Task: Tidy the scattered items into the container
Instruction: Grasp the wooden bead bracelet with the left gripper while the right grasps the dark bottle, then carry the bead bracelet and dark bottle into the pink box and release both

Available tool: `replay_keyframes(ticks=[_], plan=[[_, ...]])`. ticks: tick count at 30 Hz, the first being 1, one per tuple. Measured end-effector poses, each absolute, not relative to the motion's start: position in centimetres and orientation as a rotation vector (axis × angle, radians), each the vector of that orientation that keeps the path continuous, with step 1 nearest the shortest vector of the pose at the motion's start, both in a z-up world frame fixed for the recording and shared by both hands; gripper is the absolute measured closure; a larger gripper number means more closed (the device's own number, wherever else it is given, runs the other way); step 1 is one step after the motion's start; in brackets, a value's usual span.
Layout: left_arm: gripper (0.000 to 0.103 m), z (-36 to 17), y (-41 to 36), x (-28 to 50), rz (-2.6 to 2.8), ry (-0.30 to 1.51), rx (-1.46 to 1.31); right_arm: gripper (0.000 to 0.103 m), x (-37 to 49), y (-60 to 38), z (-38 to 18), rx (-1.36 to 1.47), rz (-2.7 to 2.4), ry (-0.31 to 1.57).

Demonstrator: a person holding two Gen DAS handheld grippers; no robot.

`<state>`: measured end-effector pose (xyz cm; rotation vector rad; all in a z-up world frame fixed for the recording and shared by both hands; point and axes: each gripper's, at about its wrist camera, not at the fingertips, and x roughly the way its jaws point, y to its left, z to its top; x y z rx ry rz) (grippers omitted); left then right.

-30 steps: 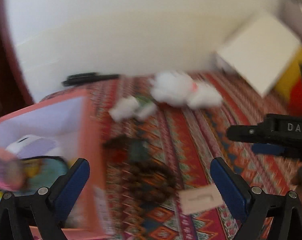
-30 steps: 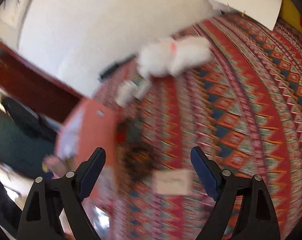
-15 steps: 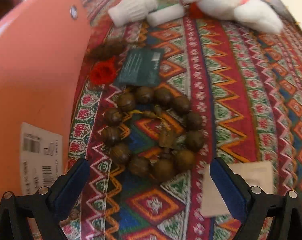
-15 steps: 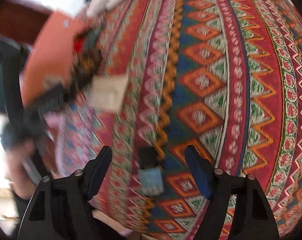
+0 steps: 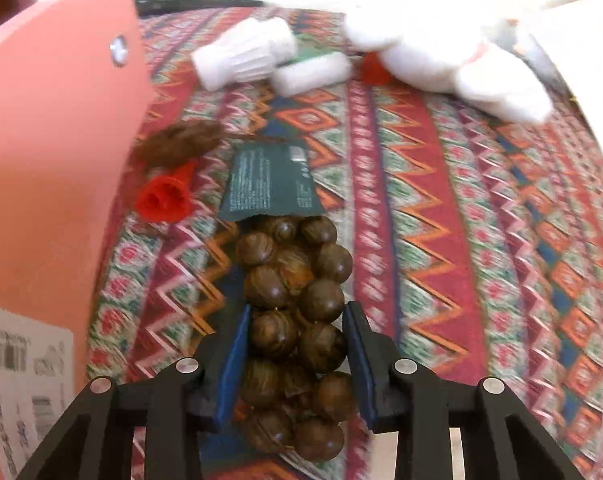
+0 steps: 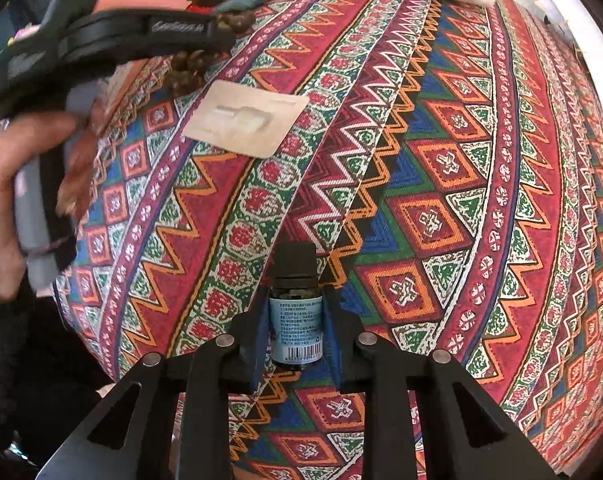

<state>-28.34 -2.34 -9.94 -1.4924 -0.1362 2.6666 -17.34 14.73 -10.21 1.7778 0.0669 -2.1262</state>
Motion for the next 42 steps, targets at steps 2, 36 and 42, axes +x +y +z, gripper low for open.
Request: replay_keyframes(ticks=[2,36,42], plan=[[0.064,-9.4,-2.3,-27.7,2.623,-0.195,-1.488,0.077,-17.6,15.3,-9.6,1.77,-2.152,0.042],[0.087,-7.4,-0.3,-25.2,2.355,-0.399,-1.409,0.077,-18.1,18.8,-6.3,1.652,-2.351,-0.211],[0.087,-6.5,-0.3,-24.4,2.126,-0.631,-1.391,0.077,-17.8,20.0,-5.0,1.623,-2.383,-0.257]])
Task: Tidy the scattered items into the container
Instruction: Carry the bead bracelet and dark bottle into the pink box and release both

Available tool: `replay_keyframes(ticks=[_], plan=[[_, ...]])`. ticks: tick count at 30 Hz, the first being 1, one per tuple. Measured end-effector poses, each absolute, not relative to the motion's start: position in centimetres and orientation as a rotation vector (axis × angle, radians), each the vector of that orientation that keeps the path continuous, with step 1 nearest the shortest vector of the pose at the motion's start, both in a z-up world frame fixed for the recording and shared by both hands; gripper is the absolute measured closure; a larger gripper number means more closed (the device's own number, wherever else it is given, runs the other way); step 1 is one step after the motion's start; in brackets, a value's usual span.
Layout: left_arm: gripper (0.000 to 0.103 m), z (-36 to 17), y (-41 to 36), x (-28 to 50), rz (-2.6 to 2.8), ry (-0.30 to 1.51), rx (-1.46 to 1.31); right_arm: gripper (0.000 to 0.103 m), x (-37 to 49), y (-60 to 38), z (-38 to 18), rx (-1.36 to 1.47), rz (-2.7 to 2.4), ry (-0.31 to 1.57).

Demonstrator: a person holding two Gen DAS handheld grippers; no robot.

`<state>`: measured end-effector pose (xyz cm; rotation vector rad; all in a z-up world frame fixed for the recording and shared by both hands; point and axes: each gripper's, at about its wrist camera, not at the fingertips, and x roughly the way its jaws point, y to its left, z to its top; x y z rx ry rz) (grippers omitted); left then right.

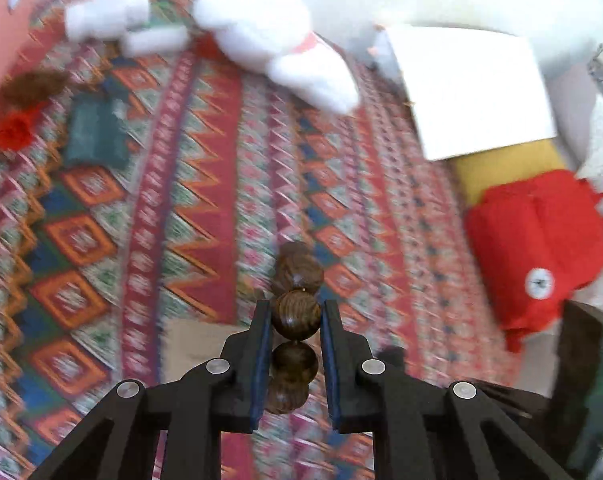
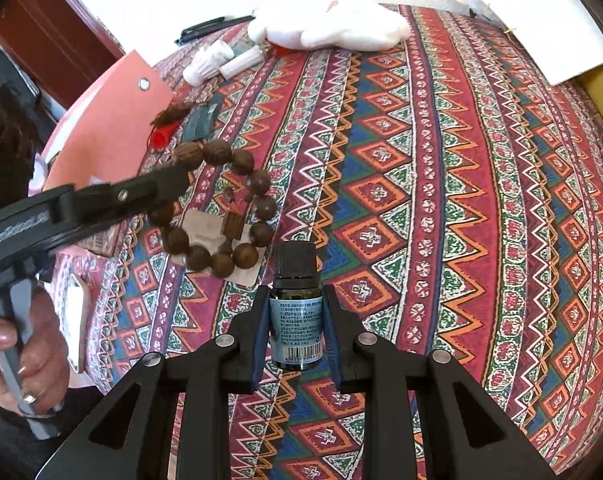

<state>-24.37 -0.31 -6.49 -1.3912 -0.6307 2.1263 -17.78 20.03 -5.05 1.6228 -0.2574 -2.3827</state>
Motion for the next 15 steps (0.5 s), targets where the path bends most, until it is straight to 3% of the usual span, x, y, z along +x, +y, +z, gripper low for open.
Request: replay_keyframes(ticks=[7,15], plan=[[0.087,-7.0,1.6,-24.2,1.939,-0.758,-1.389,0.077,-17.6,21.0,-4.8,1.624,-2.402,-0.289],[0.087,-3.7,2.0,-23.3,1.816,-0.885,-1.221,0.077,-17.4,22.5,-3.3,1.571,-2.477,-0.344]])
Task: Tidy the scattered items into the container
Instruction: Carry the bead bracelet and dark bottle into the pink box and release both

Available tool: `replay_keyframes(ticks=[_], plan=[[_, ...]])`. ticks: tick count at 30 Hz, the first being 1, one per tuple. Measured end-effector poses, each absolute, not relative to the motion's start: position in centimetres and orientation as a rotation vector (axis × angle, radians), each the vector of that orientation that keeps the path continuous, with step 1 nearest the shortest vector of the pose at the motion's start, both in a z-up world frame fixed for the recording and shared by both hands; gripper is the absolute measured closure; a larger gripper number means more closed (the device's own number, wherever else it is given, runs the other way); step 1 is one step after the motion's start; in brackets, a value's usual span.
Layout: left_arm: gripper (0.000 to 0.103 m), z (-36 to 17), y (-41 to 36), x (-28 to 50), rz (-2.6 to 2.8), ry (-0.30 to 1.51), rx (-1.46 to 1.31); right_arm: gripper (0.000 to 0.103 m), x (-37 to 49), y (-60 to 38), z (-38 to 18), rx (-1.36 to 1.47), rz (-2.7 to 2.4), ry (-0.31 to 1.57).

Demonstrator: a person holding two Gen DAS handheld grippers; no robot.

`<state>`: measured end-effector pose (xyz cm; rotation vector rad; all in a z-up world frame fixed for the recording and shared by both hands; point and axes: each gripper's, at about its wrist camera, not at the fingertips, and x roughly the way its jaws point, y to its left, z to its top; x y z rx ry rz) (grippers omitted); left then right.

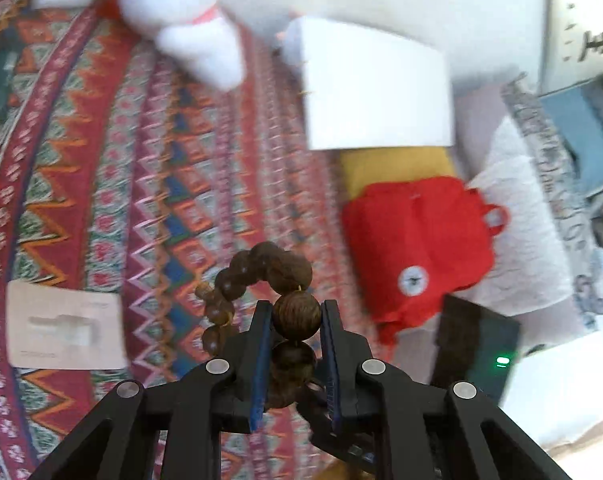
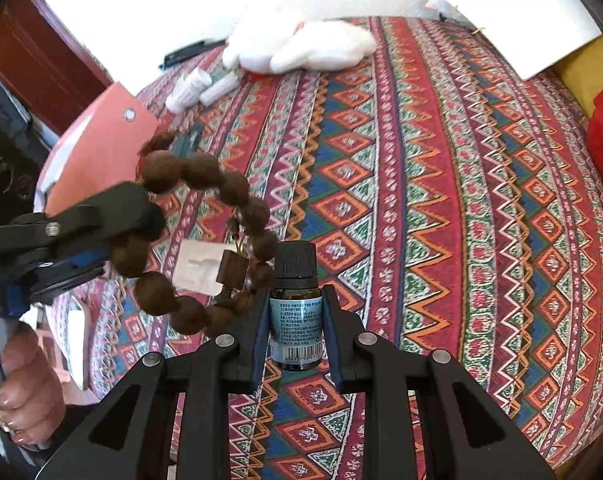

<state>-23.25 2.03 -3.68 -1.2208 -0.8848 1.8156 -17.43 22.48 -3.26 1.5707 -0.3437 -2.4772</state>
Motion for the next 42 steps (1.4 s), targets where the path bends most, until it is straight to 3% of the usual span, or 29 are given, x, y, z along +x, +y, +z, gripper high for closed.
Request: replay_keyframes(ticks=[10,19,26,33,34,35,36,37,38,42], plan=[[0.086,4.2,-4.5,-21.4,1.861,-1.012,-0.935,0.077,-17.1,21.9,3.3,1.291,-2.645,-0.444],[0.086,11.1,-18.0,-16.9,2.092,-1.072,-0.618,0.077,-17.6,9.6,10.4,0.927,-2.614,-0.337],[0.086,11.5,-29.4,-15.2,2.353,-1.125,-0.537,0.077,-20.5,-3.5,11.6,0.858,-2.446,-0.249],[0.086,10.9,-37.1,-20.9,2.603,-1.115,-0.592,0.077,-23.9,-12.0,11.2,0.793,-2.425,-0.162],[0.082,10.5,-37.5,-22.2,2.609,-1.105,-0.619,0.077,-24.6,-12.7,10.9,0.775,-2.45,-0.139],[0.071,9.7,-37.3,-24.1,2.624,-1.074,-0.675,0.075,-25.4,-13.3,10.3,0.762,-2.486,-0.102],[0.038,8.9,-37.2,-25.9,2.642,-1.052,-0.756,0.068,-26.4,-13.7,9.5,0.767,-2.526,-0.041],[0.012,8.3,-37.0,-27.1,2.67,-1.05,-0.842,0.038,-27.4,-14.0,8.7,0.787,-2.561,0.023],[0.01,7.6,-36.9,-28.2,2.738,-1.05,-0.939,0.022,-28.1,-14.0,7.9,0.81,-2.587,0.061],[0.01,7.5,-34.8,-29.8,2.938,-0.812,-1.061,0.022,-29.4,-11.3,7.2,0.846,-2.559,-0.048]])
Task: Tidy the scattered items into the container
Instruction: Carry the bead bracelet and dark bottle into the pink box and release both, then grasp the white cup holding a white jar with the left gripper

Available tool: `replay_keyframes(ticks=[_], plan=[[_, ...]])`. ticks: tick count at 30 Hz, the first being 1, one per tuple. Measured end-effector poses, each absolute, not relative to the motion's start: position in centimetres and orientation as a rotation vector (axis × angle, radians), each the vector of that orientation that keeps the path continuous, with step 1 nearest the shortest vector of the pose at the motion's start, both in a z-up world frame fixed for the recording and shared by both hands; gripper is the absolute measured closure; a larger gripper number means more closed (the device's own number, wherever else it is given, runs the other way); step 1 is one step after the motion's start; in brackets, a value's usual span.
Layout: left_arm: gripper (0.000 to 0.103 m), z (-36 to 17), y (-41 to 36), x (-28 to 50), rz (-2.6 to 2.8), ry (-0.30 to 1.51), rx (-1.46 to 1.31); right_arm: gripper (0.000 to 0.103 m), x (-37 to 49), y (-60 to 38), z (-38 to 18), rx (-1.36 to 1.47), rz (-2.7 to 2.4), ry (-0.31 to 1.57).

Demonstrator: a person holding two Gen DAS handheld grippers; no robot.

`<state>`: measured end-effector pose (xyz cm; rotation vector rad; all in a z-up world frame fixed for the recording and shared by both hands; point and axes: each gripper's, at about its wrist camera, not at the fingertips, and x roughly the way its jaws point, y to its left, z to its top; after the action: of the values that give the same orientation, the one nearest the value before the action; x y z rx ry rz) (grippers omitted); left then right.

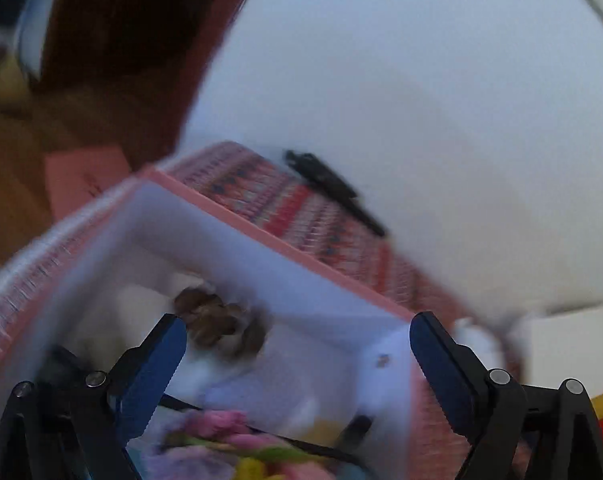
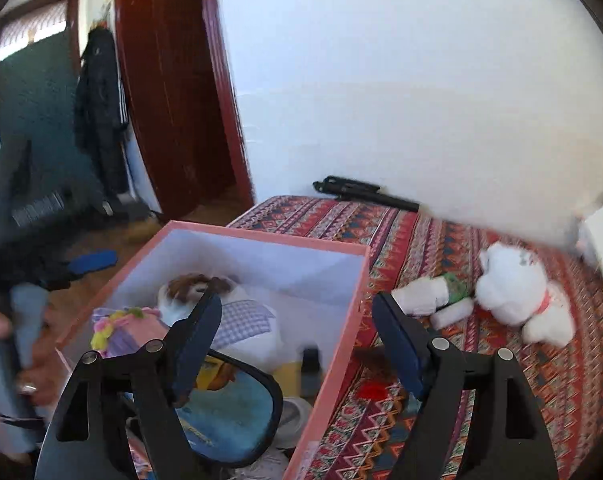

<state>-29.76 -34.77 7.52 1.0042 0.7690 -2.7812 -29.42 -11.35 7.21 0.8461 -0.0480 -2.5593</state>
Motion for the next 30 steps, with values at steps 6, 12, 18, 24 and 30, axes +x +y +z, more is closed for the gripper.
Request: replay_keyframes(ticks=[6,12,18,24,30], plan=[[0.006,11.0,-29.1,-27.6,-2.894,0.497,0.93,0.021,-28.7,-3.0,9.4,0.796,-2.621,-0.37],[0.001,10.9,-22.3,-24.6,-3.014,0.395,0.934,0.018,-27.4,5.9,9.7,0.801,-2.651,-0.64],[0.001,6.3,-14.1,-23.9,-3.078,0.221,1.105,0.011,-24.2,14.5,7.4,0.837,-2.562,-0.972],[0.001,3.2,-5.1,-25.1,-3.033,-0.284,1.053,0.011,-23.9,21.0,3.2,1.006,-2.488,-1.108],[0.04,2.0,-0.4,-35.7,-2.874,-0.904,1.303,0.011,-23.8,27.0,0.7,1.051,-2.473,-1.177]])
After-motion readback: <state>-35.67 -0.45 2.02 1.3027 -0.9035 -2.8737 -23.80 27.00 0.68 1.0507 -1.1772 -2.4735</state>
